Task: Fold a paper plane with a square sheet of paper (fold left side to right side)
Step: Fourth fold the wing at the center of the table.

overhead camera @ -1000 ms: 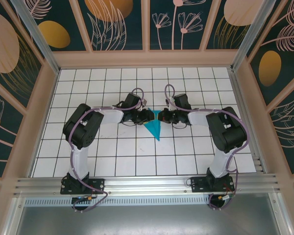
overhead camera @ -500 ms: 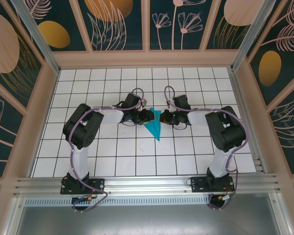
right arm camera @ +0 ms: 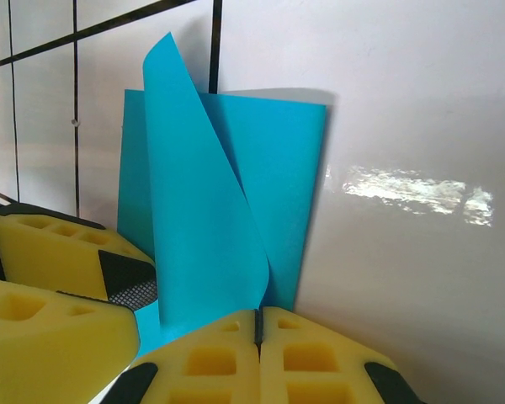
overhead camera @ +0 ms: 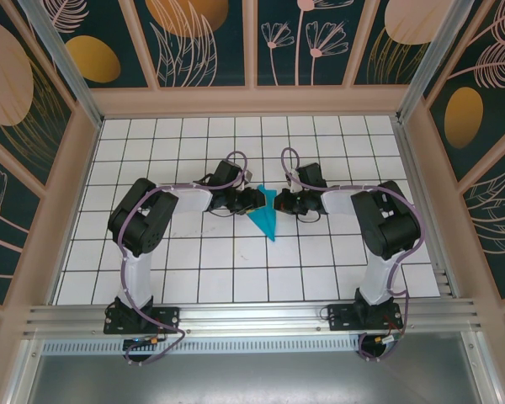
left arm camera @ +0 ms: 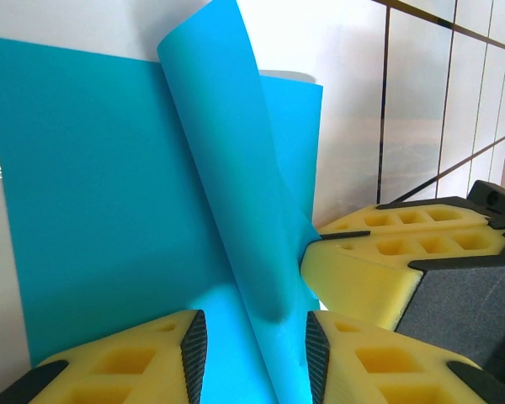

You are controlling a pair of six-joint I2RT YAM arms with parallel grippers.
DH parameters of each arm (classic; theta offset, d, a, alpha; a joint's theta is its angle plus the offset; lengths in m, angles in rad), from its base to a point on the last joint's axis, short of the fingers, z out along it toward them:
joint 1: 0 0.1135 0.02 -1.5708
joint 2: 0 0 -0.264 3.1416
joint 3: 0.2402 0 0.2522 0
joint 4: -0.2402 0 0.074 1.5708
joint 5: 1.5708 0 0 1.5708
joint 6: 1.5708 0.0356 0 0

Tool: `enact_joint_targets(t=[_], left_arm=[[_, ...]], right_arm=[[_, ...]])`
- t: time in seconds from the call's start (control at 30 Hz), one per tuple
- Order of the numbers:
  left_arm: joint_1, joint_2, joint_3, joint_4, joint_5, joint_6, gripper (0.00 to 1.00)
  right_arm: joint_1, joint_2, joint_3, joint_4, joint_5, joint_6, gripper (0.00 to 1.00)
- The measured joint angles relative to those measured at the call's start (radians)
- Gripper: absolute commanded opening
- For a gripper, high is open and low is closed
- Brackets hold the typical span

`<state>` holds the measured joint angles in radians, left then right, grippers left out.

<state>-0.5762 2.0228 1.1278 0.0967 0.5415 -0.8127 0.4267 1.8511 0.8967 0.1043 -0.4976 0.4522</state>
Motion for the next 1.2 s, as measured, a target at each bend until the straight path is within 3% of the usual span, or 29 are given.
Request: enact_joint_targets(t=[1.2], left_arm=[[0.0, 0.0, 0.0, 0.0, 0.0, 0.0, 0.43]], right_arm=[[0.021, 0.001, 0.0, 0.0, 0.008, 0.002, 0.01]])
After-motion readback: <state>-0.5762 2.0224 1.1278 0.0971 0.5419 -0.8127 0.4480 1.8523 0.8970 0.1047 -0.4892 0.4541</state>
